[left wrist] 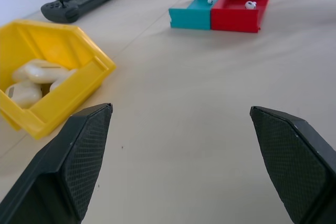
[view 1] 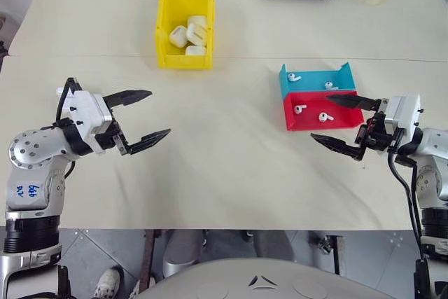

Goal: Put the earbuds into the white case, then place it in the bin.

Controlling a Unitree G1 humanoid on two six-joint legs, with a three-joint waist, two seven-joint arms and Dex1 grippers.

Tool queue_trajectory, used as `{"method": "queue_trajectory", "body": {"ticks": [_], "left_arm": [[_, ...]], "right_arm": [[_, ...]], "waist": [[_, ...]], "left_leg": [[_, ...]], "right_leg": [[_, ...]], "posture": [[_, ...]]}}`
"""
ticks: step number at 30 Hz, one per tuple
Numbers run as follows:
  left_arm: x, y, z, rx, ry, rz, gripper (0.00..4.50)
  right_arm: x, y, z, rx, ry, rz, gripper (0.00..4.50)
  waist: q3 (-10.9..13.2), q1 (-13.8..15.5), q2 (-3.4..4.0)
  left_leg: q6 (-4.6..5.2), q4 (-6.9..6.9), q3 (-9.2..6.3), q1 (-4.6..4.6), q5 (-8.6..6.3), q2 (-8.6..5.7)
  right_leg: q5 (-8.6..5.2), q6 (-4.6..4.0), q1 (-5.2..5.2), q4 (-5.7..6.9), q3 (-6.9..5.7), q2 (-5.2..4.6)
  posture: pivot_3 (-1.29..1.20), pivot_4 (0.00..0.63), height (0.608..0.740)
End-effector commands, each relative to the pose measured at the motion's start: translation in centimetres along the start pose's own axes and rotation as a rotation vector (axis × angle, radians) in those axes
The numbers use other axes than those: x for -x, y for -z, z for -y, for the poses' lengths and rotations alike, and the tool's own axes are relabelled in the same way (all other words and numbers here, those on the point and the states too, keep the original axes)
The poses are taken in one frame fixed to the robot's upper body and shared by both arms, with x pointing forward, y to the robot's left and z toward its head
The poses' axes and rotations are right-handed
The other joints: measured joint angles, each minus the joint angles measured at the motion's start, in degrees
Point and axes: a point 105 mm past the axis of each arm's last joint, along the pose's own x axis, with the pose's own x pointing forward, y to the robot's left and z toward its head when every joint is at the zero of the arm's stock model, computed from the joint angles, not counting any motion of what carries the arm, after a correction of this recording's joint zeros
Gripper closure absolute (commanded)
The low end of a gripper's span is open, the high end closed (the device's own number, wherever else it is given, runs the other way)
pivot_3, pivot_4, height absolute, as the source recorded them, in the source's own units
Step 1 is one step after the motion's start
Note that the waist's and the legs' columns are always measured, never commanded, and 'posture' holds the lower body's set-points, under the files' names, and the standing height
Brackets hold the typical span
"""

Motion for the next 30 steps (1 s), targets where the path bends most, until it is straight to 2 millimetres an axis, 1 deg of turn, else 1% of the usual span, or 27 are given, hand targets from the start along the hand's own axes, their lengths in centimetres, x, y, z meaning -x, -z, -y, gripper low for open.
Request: {"method": "queue_trajectory", "body": {"ticks": [1, 5, 6, 8, 9, 11, 13, 16, 18, 20, 27, 28, 30], "left_arm": [[0.8, -0.7, -0.8, -0.029, -0.122, 0.009, 0.03], [4.0, -0.3, -1.4, -0.016, -0.391, -0.023, 0.03], [5.1, 0.2, -1.3, -0.011, -0.457, -0.054, 0.03], [6.7, 0.8, -1.2, -0.003, -0.549, -0.094, 0.03], [7.8, 1.2, -1.1, 0.011, -0.615, -0.118, 0.03], [11.5, 2.5, -0.7, 0.075, -0.859, -0.166, 0.03], [13.9, 3.1, 0.1, 0.149, -1.023, -0.187, 0.03], [14.6, 3.3, 0.9, 0.23, -1.101, -0.166, 0.03], [14.8, 3.5, 1.1, 0.282, -1.14, -0.154, 0.03], [14.7, 3.7, 1.1, 0.303, -1.145, -0.161, 0.03], [13.4, 2.6, -1.1, 0.344, -1.119, -0.136, 0.03], [13.3, 2.8, -1.5, 0.361, -1.108, -0.175, 0.03], [13.6, 2.6, -3.5, 0.376, -1.098, -0.288, 0.03]], "right_arm": [[-0.2, -0.7, 0.3, 0.025, 0.008, 0.042, 0.0], [-2.1, -1.2, -0.2, 0.012, -0.033, 0.102, 0.0], [-2.7, -1.4, -0.5, 0.015, -0.048, 0.122, 0.0], [-3.5, -1.7, -0.9, 0.014, -0.072, 0.151, 0.0], [-4.1, -1.9, -1.3, 0.016, -0.09, 0.17, 0.0], [-5.6, -2.8, -2.3, 0.043, -0.13, 0.239, 0.0], [-6.7, -3.7, -2.7, 0.074, -0.143, 0.3, 0.0], [-7.3, -4.0, -3.0, 0.102, -0.155, 0.329, 0.0], [-7.5, -4.2, -3.0, 0.115, -0.154, 0.345, 0.0], [-7.5, -4.3, -3.0, 0.114, -0.152, 0.348, 0.0], [-6.4, -3.9, -2.4, 0.07, -0.141, 0.297, 0.0], [-6.3, -3.9, -2.4, 0.064, -0.142, 0.289, 0.0], [-5.7, -3.8, -2.4, 0.037, -0.147, 0.264, 0.0]], "waist": [[0.0, -0.08, 0.0], [0.0, -0.79, -0.01], [0.0, -0.88, -0.01], [0.0, -0.96, -0.01], [0.0, -0.97, -0.01], [0.0, -1.16, -0.01], [-0.01, -1.18, -0.05], [0.0, -0.64, -0.13], [-0.03, 0.33, -0.18], [-0.07, 0.52, -0.23], [-0.07, 0.31, -0.23], [-0.07, 0.28, -0.23], [-0.04, 0.22, -0.27]], "left_leg": [[-0.01, 0.0, 0.0, 0.0, 0.0, 0.01], [-0.02, 0.0, 0.01, 0.01, 0.01, 0.06], [-0.02, -0.01, 0.01, 0.0, 0.01, 0.06], [-0.02, -0.02, -0.02, 0.01, 0.0, 0.07], [-0.02, -0.02, -0.02, 0.01, 0.0, 0.06], [-0.02, -0.02, -0.02, 0.01, 0.0, 0.06], [-0.03, -0.02, 0.0, 0.03, -0.05, 0.06], [-0.04, -0.01, -0.02, 0.01, -0.06, 0.05], [-0.05, 0.01, -0.12, 0.06, -0.05, 0.01], [-0.05, 0.02, -0.2, 0.1, -0.05, -0.01], [-0.07, 0.02, -0.36, 0.14, -0.06, -0.01], [-0.07, 0.02, -0.35, 0.14, -0.06, -0.01], [-0.06, 0.02, -0.34, 0.15, -0.06, -0.01]], "right_leg": [[0.0, 0.0, -0.01, 0.01, -0.01, 0.01], [0.0, 0.0, -0.01, 0.02, 0.01, 0.02], [0.0, 0.0, -0.02, 0.01, 0.01, 0.02], [0.0, 0.0, -0.01, 0.01, 0.0, 0.02], [0.0, -0.01, -0.01, 0.03, 0.0, 0.02], [0.0, 0.0, 0.0, 0.0, 0.0, 0.01], [0.0, 0.0, 0.01, 0.01, 0.02, 0.01], [0.0, 0.0, 0.01, 0.0, -0.01, 0.0], [0.0, 0.0, 0.13, -0.06, -0.07, -0.03], [0.0, 0.0, 0.24, -0.16, -0.11, -0.04], [0.0, -0.01, 0.37, -0.25, -0.25, -0.04], [0.0, -0.01, 0.37, -0.25, -0.25, -0.04], [0.0, -0.01, 0.37, -0.24, -0.24, -0.03]], "posture": [[0.0, 0.15, 0.74], [0.0, 0.15, 0.74], [0.0, 0.15, 0.74], [0.0, 0.15, 0.74], [0.0, 0.15, 0.74], [0.0, 0.15, 0.74], [0.0, 0.15, 0.74], [0.0, 0.15, 0.74], [0.0, 0.15, 0.74], [0.0, 0.15, 0.74], [0.0, 0.15, 0.74], [0.0, 0.15, 0.74], [0.0, 0.15, 0.74]]}}
